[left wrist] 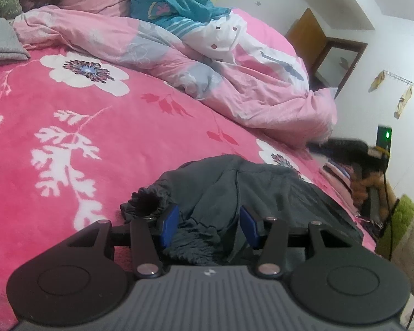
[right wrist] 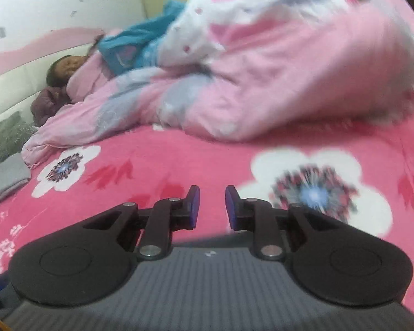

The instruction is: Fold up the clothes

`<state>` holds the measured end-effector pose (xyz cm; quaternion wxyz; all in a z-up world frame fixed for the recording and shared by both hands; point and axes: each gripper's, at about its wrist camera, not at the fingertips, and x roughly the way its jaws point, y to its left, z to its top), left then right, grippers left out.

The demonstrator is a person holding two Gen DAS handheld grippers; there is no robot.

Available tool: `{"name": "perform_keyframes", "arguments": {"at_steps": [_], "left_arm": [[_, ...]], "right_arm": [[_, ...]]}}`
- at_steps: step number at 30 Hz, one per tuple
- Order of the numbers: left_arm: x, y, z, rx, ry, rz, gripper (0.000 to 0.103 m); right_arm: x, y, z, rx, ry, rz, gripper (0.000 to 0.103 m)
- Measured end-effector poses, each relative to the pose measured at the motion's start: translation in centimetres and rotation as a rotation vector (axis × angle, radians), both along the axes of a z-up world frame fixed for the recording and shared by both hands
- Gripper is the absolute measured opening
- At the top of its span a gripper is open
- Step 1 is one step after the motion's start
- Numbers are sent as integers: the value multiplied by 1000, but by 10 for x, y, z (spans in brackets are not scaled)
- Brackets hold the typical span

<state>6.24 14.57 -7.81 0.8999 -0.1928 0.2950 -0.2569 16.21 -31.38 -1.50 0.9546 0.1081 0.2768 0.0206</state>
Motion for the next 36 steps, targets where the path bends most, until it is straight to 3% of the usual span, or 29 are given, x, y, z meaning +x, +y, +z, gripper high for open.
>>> {"name": "perform_keyframes", "arguments": {"at_steps": [3, 6, 10, 14, 19, 24, 27, 32, 36], "left_arm": [[1, 0, -1, 4, 1, -1, 50], [-1, -1, -1, 14, -4, 1, 50], [-2, -2, 0, 18, -6, 4, 50], [-2, 1, -1, 6, -4, 0, 51], [-4, 16, 7, -38, 4, 31, 55], [-9, 33, 24, -103, 20, 107, 57], [-22, 32, 40, -101, 16, 122, 58], [-55, -12, 62, 9, -46, 4, 62], [-72, -67, 56, 113, -53, -125, 62]], "right_arm": [[13, 3, -28, 17, 107, 40, 20], [41, -3, -60, 37, 217, -39, 18], [41, -58, -63, 168, 158, -275, 19], [-36, -127, -41, 378, 77, -460, 22], [-177, -176, -36, 555, 29, -579, 32], [-261, -177, -66, 784, 46, -563, 42], [-272, -160, -76, 839, 56, -485, 45], [-260, -145, -81, 858, 63, -422, 49], [-250, -133, -85, 872, 69, -374, 51]]}}
